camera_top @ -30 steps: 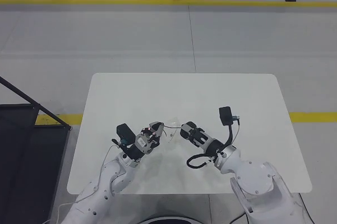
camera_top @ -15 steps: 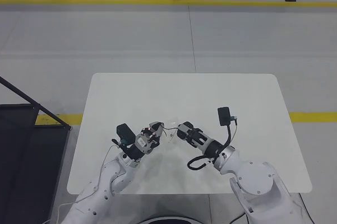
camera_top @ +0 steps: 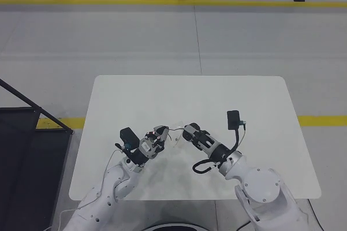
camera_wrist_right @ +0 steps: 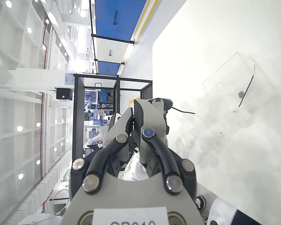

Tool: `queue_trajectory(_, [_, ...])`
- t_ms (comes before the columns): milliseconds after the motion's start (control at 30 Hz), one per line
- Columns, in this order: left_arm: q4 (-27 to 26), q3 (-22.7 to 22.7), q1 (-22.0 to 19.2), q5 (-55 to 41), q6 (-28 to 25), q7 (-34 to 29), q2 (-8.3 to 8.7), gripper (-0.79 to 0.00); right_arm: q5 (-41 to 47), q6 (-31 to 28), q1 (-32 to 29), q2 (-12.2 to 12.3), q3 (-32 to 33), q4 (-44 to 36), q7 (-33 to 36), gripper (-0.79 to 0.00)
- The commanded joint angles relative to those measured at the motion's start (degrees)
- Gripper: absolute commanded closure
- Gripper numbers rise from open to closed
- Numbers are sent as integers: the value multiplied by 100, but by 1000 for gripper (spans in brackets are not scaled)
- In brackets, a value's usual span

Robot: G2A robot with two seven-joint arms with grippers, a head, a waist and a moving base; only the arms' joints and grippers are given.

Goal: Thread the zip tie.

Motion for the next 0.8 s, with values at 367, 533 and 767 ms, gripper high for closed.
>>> queue_trajectory(367, [0, 0, 0, 0, 0, 0, 0, 0, 254, -559, -130, -60, -57, 148, -369, 0])
queue_trajectory(533, [0, 0, 0, 0, 0, 0, 0, 0, 303, -818, -188, -72, -61, 225, -390, 0])
queue_trajectory(767, [0, 0, 0, 0, 0, 0, 0, 0, 539, -1210, -226, -93, -32, 408, -343, 0])
